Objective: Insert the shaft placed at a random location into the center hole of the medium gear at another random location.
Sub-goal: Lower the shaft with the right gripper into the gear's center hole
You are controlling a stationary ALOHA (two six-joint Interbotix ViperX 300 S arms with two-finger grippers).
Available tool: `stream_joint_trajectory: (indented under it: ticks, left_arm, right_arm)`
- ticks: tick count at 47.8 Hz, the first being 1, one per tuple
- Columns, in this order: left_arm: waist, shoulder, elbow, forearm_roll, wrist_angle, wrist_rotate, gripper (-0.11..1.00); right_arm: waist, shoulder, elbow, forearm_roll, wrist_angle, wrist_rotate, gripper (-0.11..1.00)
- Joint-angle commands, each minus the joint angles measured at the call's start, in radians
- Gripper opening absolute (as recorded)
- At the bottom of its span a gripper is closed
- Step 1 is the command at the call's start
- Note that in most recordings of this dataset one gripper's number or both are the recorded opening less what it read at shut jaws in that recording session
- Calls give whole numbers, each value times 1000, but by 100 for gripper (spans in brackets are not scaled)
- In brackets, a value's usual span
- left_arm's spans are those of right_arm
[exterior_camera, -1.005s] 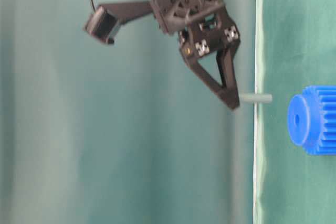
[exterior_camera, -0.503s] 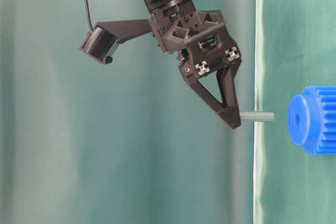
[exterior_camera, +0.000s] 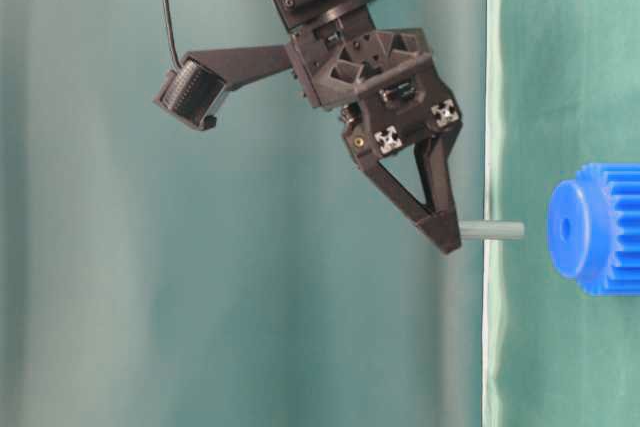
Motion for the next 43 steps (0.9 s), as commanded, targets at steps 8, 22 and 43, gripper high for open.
stream_joint_trajectory:
  ticks: [8, 22, 43]
  left_arm:
    - [2, 6, -17, 3, -5, -2, 0]
    - [2, 6, -17, 3, -5, -2, 0]
    - [2, 8, -15, 3, -5, -2, 0]
  right_arm:
    - [2, 6, -21, -2, -3, -12, 13]
    - [0, 61, -20, 0, -46, -12, 13]
    - [-2, 110, -23, 5, -71, -12, 13]
